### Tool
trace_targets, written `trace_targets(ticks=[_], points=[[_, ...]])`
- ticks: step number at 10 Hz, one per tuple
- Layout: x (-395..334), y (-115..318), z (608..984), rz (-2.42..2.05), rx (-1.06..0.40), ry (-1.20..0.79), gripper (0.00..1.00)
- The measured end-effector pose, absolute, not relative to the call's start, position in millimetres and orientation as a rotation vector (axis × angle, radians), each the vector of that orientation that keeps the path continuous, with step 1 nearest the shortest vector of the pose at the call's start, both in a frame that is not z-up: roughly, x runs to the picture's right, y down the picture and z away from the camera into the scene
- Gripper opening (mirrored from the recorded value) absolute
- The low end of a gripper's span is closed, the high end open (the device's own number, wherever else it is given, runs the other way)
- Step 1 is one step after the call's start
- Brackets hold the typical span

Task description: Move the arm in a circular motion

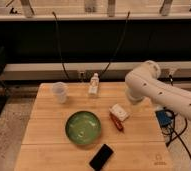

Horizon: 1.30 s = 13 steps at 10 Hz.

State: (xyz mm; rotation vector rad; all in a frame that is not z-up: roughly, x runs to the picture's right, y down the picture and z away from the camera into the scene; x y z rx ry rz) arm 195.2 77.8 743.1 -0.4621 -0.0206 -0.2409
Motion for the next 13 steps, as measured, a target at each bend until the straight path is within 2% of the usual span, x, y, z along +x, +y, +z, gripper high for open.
trace_targets(ticks=[13], points=[[187,81,754,-0.380,-0.449,-0.065,0.80]])
